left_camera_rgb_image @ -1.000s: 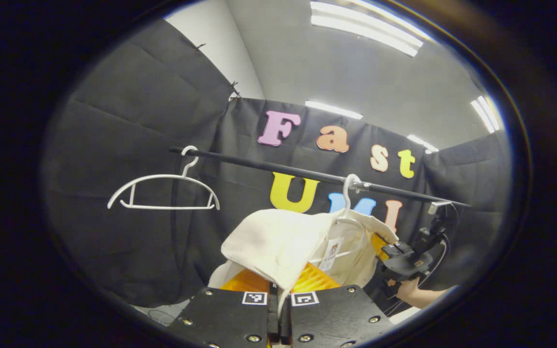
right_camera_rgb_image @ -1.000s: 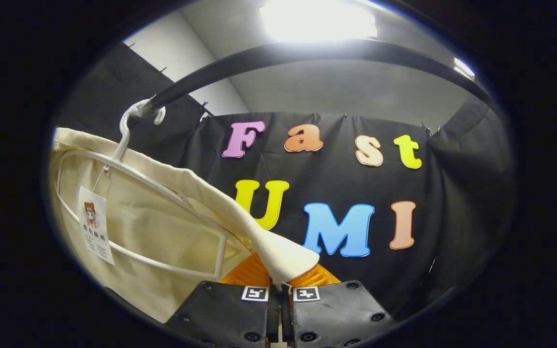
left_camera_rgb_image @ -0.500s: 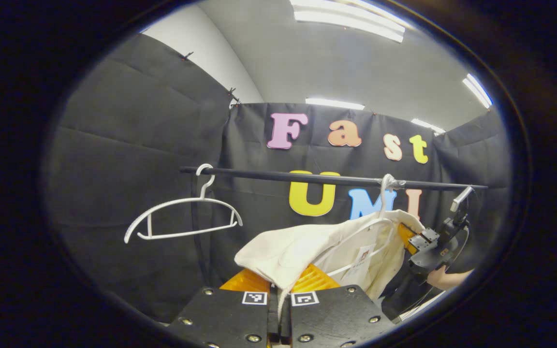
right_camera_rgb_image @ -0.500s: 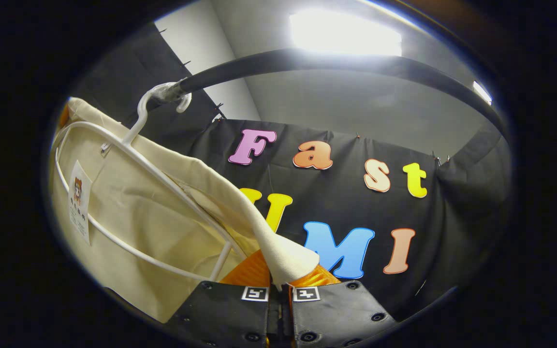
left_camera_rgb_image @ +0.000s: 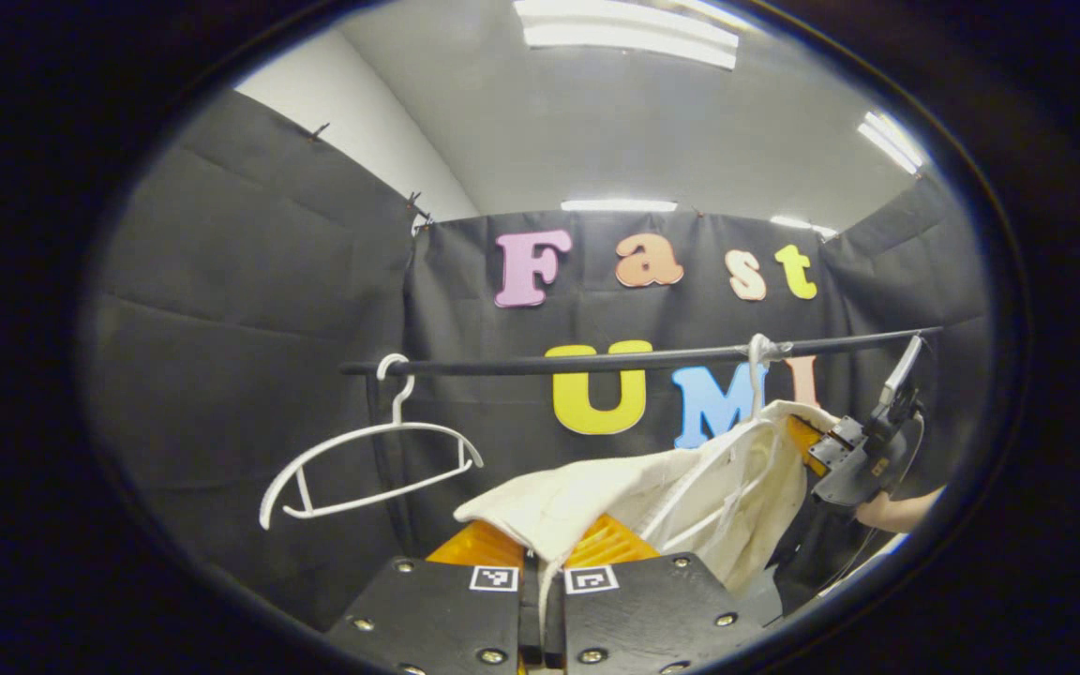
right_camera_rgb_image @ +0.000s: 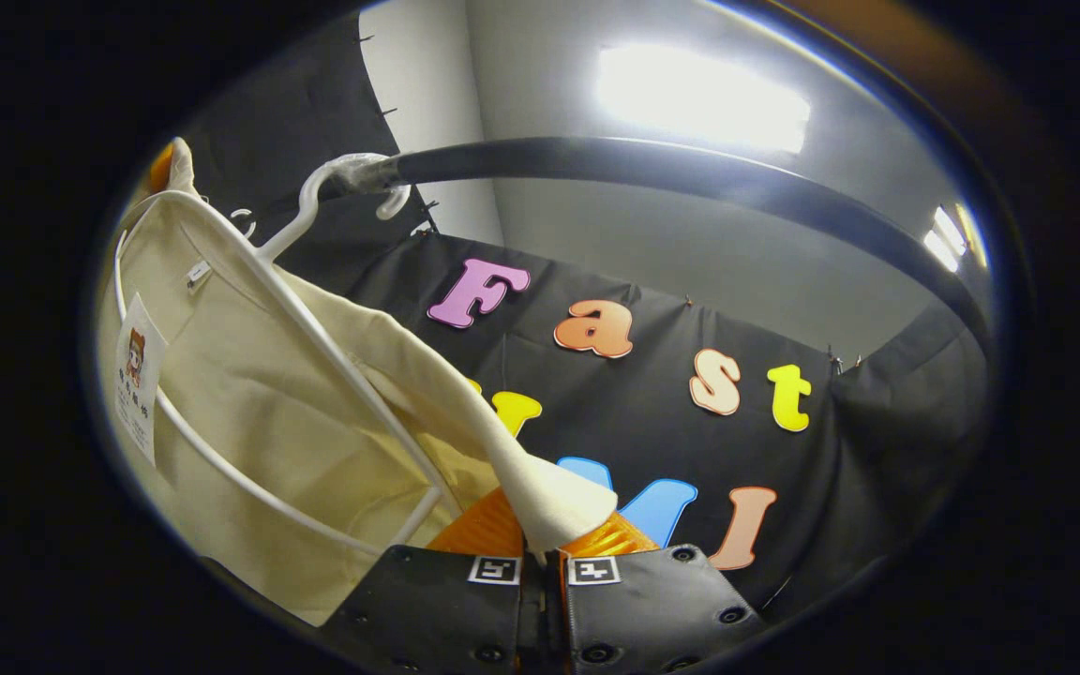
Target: Grasp the clothes on the hanger with both hands and then place them into the laundry hamper below.
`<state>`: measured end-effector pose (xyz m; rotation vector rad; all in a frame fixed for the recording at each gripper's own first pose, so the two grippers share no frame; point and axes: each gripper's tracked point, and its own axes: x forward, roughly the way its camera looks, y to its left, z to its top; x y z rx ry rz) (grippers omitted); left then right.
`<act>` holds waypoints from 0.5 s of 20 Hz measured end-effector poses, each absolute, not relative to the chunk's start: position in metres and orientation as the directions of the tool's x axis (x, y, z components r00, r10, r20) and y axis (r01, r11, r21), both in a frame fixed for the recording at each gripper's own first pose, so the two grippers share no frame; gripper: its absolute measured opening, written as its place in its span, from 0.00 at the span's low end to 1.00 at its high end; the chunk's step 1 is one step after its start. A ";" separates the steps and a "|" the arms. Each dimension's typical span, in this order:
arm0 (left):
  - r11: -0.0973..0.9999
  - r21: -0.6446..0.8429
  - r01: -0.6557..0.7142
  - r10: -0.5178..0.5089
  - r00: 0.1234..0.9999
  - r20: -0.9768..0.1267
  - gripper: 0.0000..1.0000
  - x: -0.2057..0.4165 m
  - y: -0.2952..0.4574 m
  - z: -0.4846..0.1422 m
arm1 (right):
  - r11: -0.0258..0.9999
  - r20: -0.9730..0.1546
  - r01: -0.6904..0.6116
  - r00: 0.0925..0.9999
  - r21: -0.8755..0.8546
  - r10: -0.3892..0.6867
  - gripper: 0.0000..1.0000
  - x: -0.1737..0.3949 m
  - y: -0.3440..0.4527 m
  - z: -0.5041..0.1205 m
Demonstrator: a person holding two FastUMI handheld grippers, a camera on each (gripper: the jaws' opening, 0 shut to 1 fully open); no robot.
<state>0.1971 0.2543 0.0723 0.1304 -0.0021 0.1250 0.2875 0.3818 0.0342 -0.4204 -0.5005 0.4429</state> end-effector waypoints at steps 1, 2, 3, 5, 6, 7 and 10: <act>0.984 0.127 -0.127 0.129 0.992 -0.010 0.03 0.206 0.256 0.067 | 0.820 0.374 -0.289 0.780 -0.495 0.501 0.04 0.289 0.382 0.034; 0.985 0.116 -0.125 0.127 0.992 -0.016 0.03 0.214 0.256 0.064 | 0.815 0.381 -0.280 0.775 -0.508 0.504 0.04 0.296 0.381 0.033; 0.988 0.100 -0.118 0.121 0.992 -0.022 0.05 0.227 0.252 0.060 | 0.809 0.380 -0.274 0.774 -0.521 0.507 0.00 0.304 0.380 0.028; 0.994 0.047 -0.097 0.099 0.995 -0.026 0.05 0.242 0.247 0.051 | 0.798 0.359 -0.279 0.780 -0.535 0.513 0.01 0.327 0.379 0.016; 0.997 0.003 -0.081 0.081 0.996 -0.021 0.05 0.247 0.245 0.045 | 0.795 0.339 -0.292 0.787 -0.532 0.516 0.00 0.334 0.379 0.011; 0.997 -0.046 -0.069 0.069 0.998 -0.015 0.03 0.249 0.245 0.039 | 0.793 0.321 -0.305 0.793 -0.527 0.518 0.01 0.329 0.375 0.002; 0.987 -0.146 -0.068 0.069 0.998 -0.002 0.03 0.256 0.252 0.019 | 0.790 0.280 -0.345 0.801 -0.507 0.529 0.05 0.337 0.380 -0.016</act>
